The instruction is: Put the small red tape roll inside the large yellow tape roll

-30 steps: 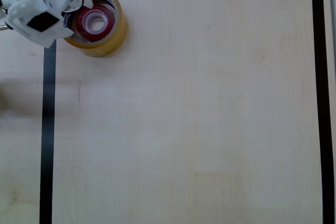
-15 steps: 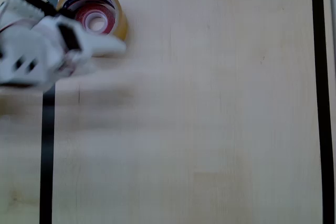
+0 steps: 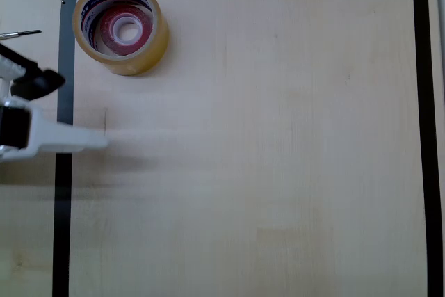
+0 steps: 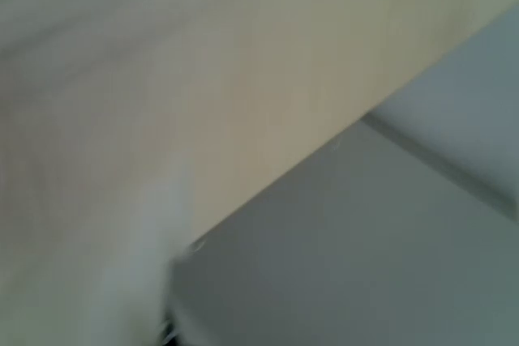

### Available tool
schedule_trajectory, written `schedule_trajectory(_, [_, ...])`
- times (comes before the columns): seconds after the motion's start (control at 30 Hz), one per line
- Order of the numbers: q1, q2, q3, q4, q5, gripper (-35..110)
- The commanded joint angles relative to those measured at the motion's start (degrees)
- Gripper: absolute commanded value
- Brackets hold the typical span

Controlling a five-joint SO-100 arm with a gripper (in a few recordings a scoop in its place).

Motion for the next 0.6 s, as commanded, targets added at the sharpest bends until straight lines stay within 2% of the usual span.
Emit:
schedule_trajectory(0.0, [1.76, 11.43, 6.94, 0.88, 1.41, 12])
schedule_trajectory(0.17, [1.14, 11.78, 10.99, 0.44, 2.37, 0])
schedule_trajectory(0.57, [-4.92, 11.78, 11.07, 10.11, 2.72, 0])
